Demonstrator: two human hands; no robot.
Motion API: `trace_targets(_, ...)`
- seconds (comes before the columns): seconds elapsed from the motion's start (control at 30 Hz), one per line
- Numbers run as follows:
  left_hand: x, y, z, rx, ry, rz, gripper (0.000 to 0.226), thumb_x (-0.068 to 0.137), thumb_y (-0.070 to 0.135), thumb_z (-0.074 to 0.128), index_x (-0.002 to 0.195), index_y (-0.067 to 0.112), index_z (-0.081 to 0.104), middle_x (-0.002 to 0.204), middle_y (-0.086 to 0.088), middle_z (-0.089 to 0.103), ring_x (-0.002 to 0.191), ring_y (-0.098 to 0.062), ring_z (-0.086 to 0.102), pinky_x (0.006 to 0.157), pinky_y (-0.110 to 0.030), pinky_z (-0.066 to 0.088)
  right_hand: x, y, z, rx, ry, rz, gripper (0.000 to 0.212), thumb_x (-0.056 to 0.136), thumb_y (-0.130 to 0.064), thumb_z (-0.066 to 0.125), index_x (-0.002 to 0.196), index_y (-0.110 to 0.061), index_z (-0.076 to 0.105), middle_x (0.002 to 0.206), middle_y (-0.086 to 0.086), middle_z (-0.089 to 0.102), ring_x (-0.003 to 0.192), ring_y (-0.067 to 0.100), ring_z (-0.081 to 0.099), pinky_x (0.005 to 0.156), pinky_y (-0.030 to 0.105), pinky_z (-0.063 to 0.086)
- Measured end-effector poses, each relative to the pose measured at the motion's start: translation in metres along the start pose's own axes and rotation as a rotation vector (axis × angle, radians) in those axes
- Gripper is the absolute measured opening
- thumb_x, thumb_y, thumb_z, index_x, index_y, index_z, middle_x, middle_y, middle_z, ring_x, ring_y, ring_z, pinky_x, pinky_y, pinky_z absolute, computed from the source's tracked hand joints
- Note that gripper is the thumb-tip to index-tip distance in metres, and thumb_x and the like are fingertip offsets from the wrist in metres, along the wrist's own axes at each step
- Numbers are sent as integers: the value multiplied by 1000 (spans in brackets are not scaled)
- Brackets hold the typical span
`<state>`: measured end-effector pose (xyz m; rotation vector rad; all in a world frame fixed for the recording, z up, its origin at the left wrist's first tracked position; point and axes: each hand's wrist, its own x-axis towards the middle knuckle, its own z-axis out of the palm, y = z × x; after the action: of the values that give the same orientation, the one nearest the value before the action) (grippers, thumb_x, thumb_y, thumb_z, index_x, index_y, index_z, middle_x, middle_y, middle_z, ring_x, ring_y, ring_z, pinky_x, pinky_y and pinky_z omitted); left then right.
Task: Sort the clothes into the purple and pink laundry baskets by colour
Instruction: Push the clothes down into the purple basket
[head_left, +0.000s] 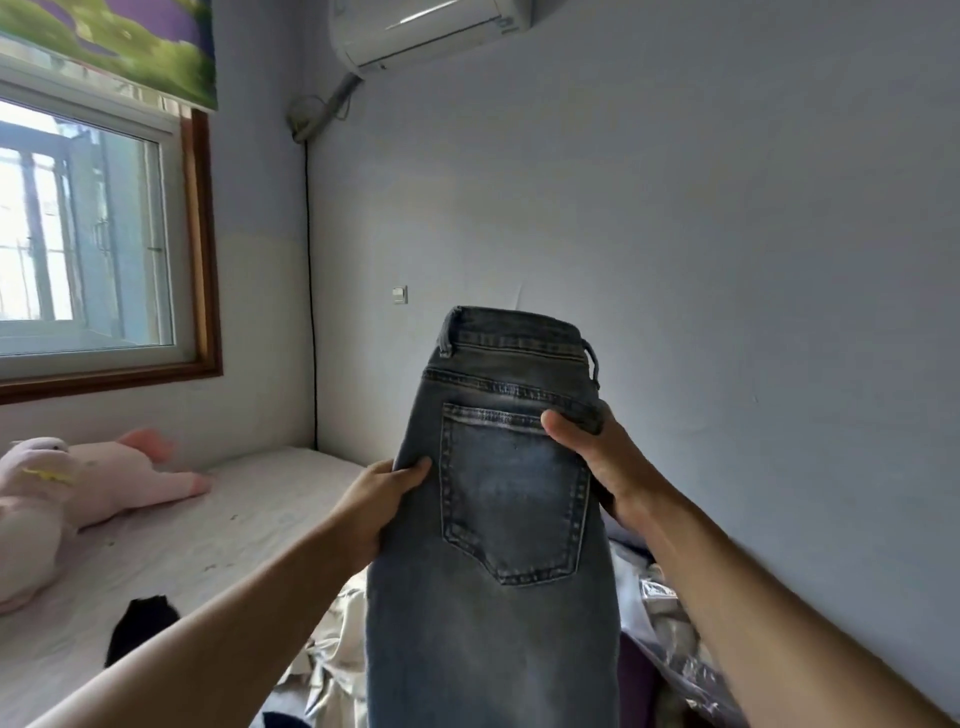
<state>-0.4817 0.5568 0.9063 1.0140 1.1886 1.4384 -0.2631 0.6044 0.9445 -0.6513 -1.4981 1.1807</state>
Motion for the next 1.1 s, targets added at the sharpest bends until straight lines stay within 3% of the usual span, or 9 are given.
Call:
trace_targets(0.13, 4, 13, 7, -53, 82, -24, 18, 93, 20, 58, 96, 4, 66, 83, -13, 69, 74, -25, 63, 73, -34, 53, -18, 27, -18, -187, -81, 262, 95, 43, -24, 93, 128, -13, 52, 118, 6, 67, 107, 23, 65, 98, 42, 49)
trace_targets(0.47, 15, 42, 12, 385, 315, 164, 41, 87, 44, 62, 67, 9, 61, 70, -7, 59, 67, -19, 53, 65, -27, 43, -11, 21, -1, -161, 448, 99, 31, 81, -23, 74, 103, -17, 54, 108, 7, 61, 97, 23, 60, 79, 32, 49)
trace_targets(0.6, 4, 38, 1, 168, -37, 140, 58, 78, 16, 76, 126, 22, 44, 107, -12, 54, 87, -21, 58, 61, -27, 51, -3, 23, -2, -47, 583, 105, 23, 84, -21, 71, 96, -17, 53, 111, 13, 61, 99, 26, 58, 82, 36, 49)
trace_targets(0.67, -1, 31, -3, 386, -228, 197, 87, 75, -9, 70, 133, 43, 31, 119, -8, 46, 101, -23, 54, 70, -29, 52, 0, 25, -3, 66, 633, 137, 23, 82, -18, 72, 98, -13, 56, 112, 17, 62, 100, 28, 60, 87, 40, 51)
trace_targets(0.73, 1, 24, -2, 643, -191, 282, 87, 75, -15, 66, 129, 47, 35, 123, -9, 47, 102, -24, 52, 76, -33, 54, 0, 25, -7, 193, 592, 160, 34, 82, -8, 71, 112, -5, 57, 109, 17, 63, 92, 26, 61, 79, 37, 52)
trace_targets(0.83, 8, 21, 1, 269, 41, 221, 72, 78, -14, 63, 121, 41, 45, 115, -16, 53, 94, -29, 57, 83, -46, 54, -9, 22, -21, 237, 275, 206, 63, 77, 13, 64, 130, -16, 45, 112, 11, 59, 93, 23, 60, 75, 33, 50)
trace_targets(0.9, 16, 23, 3, 27, 148, 150, 63, 80, -9, 66, 123, 31, 45, 103, -11, 53, 86, -25, 57, 79, -43, 53, -16, 25, -30, -55, 68, 219, 85, 74, 20, 63, 137, -30, 35, 120, 5, 55, 104, 23, 57, 77, 32, 51)
trace_targets(1.0, 20, 29, 8, -59, 172, 98, 64, 77, -1, 74, 126, 25, 41, 105, -8, 49, 87, -20, 55, 75, -39, 53, -16, 34, -35, -434, 159, 162, 86, 77, 14, 66, 141, -33, 35, 128, 12, 54, 115, 29, 55, 81, 31, 52)
trace_targets(1.1, 17, 31, 6, -8, -12, 159, 77, 74, -7, 73, 131, 32, 38, 112, -7, 48, 96, -22, 54, 74, -34, 51, -14, 37, -28, -411, 315, 82, 61, 82, 7, 63, 129, -29, 47, 118, 14, 58, 106, 26, 57, 76, 27, 49)
